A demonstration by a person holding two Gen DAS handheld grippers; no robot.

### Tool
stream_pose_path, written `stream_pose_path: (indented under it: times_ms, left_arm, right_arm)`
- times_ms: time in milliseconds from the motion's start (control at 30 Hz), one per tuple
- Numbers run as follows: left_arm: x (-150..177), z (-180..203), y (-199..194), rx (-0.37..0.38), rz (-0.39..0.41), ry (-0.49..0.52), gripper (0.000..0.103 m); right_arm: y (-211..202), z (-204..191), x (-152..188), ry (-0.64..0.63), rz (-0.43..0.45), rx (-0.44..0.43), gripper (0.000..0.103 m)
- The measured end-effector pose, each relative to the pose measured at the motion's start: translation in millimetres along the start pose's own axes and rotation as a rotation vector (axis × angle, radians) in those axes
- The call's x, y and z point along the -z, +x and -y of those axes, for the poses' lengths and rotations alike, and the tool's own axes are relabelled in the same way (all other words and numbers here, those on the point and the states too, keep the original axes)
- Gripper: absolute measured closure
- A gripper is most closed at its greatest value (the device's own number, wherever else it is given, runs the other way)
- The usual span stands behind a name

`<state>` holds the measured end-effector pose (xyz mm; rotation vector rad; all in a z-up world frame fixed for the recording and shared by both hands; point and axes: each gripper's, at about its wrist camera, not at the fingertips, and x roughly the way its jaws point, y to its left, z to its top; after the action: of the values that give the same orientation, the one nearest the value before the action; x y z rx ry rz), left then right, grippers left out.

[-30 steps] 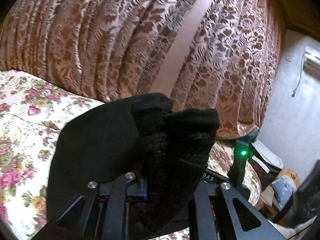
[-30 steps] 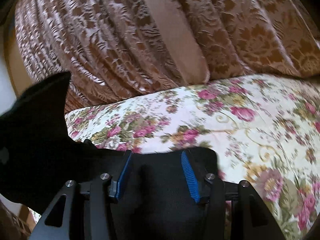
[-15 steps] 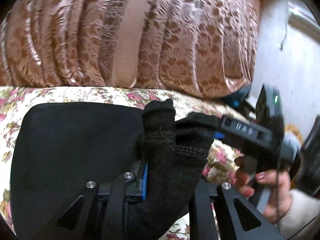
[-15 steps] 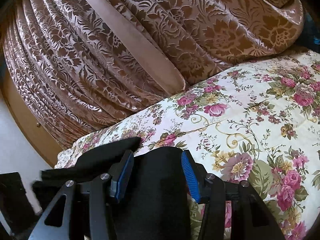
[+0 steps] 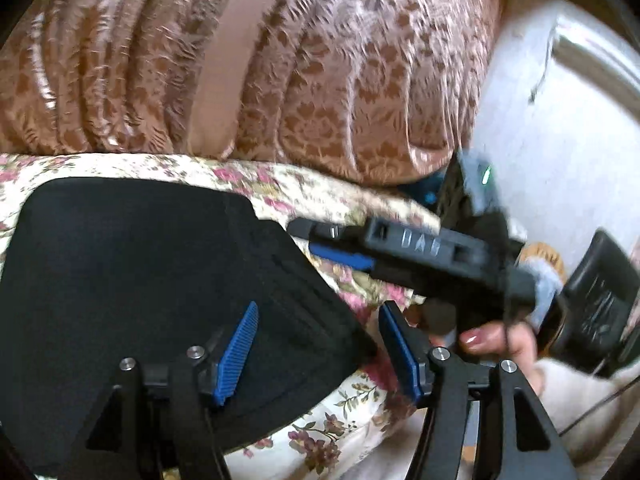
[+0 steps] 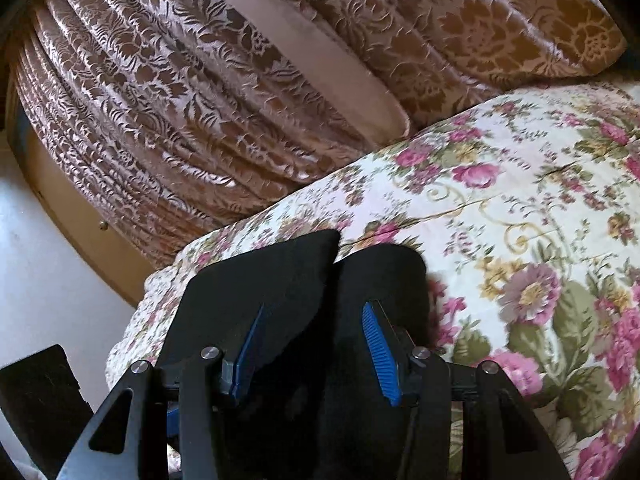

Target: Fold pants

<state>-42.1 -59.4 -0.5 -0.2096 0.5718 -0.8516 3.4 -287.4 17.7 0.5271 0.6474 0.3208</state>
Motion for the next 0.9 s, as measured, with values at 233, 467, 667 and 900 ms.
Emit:
stream_pose_path:
  times_ms: [233,467,667,900]
  left_arm:
    - [-13,-55,-58,-0.149,0.163,-0.186,0.035]
    - [-6,-129,-84,-0.413,0.189,-0.346,0.034]
    - [21,-163,-63,-0.411,0.090,-0.469,0.034]
    - [9,-125,-51,-0.420,0.074,-0.322,0.034]
  right_arm:
    - [20,-1,8,0.025,-0.106,-0.007,0.052]
    - [38,1,16,0.081,-0.215,-0.067,0.052]
    - [50,-19,21,-0.008,-0.212,-0.012,0.071]
    - [42,-32,16,-0.037,-0.172,-0.066,0.088]
